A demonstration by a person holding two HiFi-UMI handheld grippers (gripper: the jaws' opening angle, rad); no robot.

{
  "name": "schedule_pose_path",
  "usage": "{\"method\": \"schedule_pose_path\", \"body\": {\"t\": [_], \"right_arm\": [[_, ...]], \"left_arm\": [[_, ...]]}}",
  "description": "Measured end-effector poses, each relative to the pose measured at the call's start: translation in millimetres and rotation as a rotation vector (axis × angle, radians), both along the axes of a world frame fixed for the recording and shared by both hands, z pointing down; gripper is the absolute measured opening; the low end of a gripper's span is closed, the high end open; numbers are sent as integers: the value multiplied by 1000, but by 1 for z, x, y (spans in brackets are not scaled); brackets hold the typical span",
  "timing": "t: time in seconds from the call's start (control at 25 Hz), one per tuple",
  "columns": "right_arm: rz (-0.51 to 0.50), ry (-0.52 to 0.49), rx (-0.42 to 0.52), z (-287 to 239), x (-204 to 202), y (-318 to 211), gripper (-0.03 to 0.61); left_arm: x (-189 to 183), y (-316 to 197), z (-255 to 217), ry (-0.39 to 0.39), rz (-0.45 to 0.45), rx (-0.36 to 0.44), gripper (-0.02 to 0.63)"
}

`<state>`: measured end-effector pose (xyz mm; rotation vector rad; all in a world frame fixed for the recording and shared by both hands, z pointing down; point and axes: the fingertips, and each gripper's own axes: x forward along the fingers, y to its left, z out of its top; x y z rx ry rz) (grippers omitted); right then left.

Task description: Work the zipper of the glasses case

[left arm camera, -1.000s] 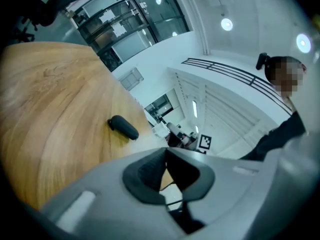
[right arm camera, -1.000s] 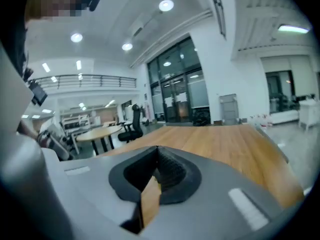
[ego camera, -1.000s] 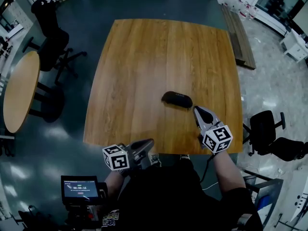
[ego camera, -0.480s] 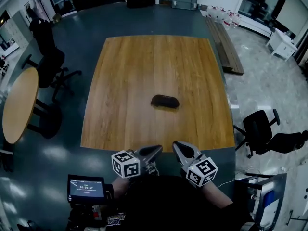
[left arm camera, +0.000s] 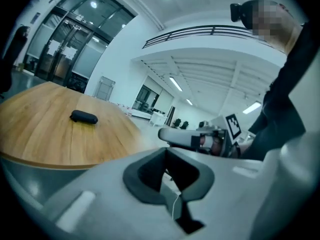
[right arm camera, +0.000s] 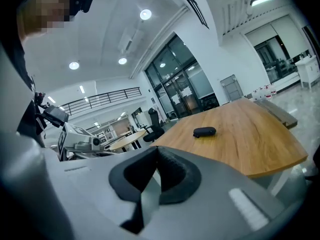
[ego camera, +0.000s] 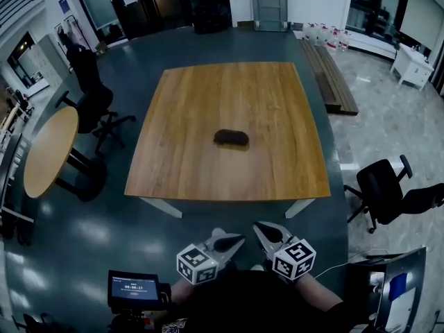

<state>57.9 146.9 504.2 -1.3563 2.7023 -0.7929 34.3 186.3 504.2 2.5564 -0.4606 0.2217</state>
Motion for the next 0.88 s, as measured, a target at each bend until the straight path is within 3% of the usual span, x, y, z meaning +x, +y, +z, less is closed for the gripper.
{"method": "schedule_pose_path", "body": {"t": [0.32,0.64,0.88], "right_arm": [[-54,46,62,-17,-17,56,6],[-15,33,103,-31,-30,55,6],[28,37,111,-35,-42,44,6]], "left_arm": [[-14,46,-9,47,-70,-13,2],[-28,35,-28,56,-60,51,2],[-54,20,-21,84,-94,-18,2]]}}
